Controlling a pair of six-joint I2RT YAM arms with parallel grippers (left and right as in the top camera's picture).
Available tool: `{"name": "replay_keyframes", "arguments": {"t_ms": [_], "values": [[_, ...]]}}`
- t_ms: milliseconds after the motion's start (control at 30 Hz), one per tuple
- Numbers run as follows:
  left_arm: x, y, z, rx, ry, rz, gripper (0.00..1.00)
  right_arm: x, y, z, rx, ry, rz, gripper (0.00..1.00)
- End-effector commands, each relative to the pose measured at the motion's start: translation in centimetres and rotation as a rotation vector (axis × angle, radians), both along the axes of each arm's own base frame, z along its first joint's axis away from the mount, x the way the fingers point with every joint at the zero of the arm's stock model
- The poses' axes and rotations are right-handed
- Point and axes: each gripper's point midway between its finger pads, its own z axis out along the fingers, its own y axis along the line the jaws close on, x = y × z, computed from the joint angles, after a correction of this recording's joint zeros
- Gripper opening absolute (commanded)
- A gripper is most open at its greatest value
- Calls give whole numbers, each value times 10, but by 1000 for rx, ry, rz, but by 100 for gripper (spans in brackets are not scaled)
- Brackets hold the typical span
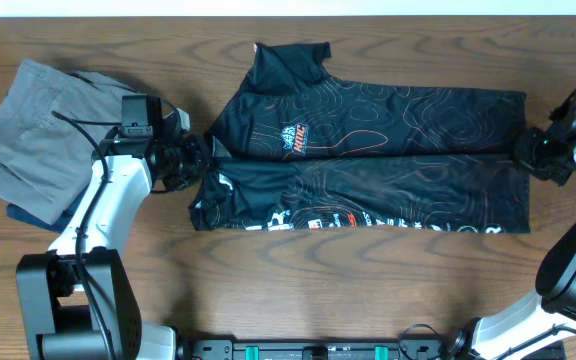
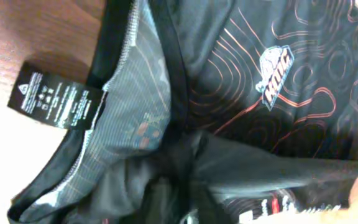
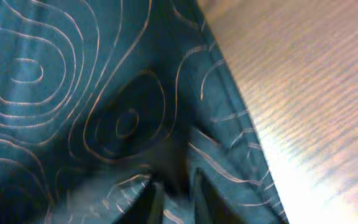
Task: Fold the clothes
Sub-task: 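Lay the jersey down and pull its sides outward with both grippers, then grasp the jersey's left and right hem edges with both grippers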
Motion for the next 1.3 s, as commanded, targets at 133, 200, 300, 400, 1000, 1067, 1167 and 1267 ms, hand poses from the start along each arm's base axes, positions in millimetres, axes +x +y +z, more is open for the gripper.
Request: {"name": "replay_keyframes", "arguments": {"t_ms": [133,200,300,400,1000,1067,1167,1267], "values": [[-8,6,-8,21,54,18,71,-19,-20,7,-110,69,-65,25],[-19,5,-11,26,91,-5,71,-28,-22,5,-112,101,-91,27],[-37,4,-15,30,158,-31,72,-36,-17,3,-92,137,-72,43],[-48,4,-17,32,198,-47,72,-39,-14,-1,-87,149,-65,43],[-49,4,-17,32,203,-47,73,10,13,-38,-21,-134,45,44],[-49,4,-17,32,204,-47,73,13,15,-39,-30,-153,52,44],[-49,4,-17,32,204,-47,73,18,16,-41,-42,-180,60,44],[-49,4,-17,32,204,-47,73,19,16,-44,-49,-193,62,44]]}}
